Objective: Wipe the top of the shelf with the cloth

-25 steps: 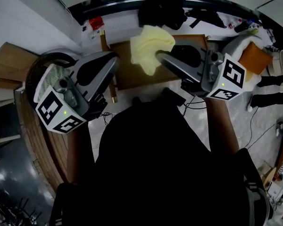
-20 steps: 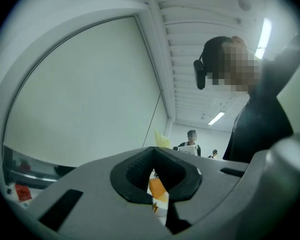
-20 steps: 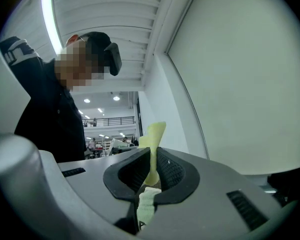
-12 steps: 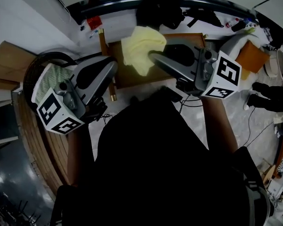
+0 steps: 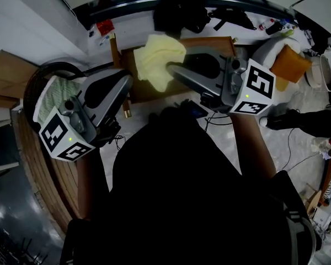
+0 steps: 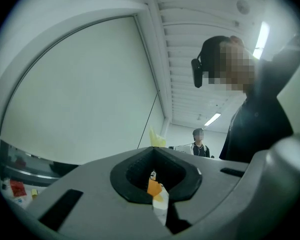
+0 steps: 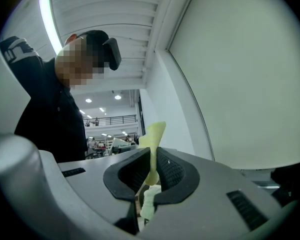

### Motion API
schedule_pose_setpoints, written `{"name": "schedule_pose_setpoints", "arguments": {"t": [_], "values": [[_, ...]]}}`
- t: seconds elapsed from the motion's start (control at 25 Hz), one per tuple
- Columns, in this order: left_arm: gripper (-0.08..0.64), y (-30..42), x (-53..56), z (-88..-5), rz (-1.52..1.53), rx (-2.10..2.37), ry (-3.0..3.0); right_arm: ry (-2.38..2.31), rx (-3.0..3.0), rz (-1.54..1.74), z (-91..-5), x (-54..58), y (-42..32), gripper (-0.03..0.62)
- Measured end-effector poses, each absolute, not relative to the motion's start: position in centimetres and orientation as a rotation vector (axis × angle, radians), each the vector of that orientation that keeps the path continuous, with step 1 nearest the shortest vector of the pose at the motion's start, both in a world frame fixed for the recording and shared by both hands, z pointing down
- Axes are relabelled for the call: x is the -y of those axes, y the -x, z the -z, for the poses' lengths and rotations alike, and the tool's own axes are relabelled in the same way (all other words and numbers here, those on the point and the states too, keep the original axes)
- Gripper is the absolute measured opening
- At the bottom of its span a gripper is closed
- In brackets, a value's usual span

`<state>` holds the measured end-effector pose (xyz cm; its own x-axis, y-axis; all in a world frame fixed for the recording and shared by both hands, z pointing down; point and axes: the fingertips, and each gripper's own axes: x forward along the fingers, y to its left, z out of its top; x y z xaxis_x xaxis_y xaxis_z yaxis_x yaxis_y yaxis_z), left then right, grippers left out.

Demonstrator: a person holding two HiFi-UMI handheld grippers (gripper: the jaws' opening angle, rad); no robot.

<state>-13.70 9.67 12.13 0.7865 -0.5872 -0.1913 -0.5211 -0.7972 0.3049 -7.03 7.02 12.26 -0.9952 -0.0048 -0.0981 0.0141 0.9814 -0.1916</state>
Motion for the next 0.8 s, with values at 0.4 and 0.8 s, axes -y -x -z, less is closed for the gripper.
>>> {"name": "schedule_pose_setpoints", "arguments": {"t": [0.4, 0.8], "values": [[0.011, 10.7, -10.4, -12.3, 0.356, 0.886, -2.724, -0.032, -2.983, 0.327, -12.8, -7.1, 4.2, 0.043], [0.011, 0.4, -13.6, -12.7, 0.331, 0.820, -2.672, 0.011, -3.014, 0.417, -14.6, -11.7, -5.5, 0.043]]}}
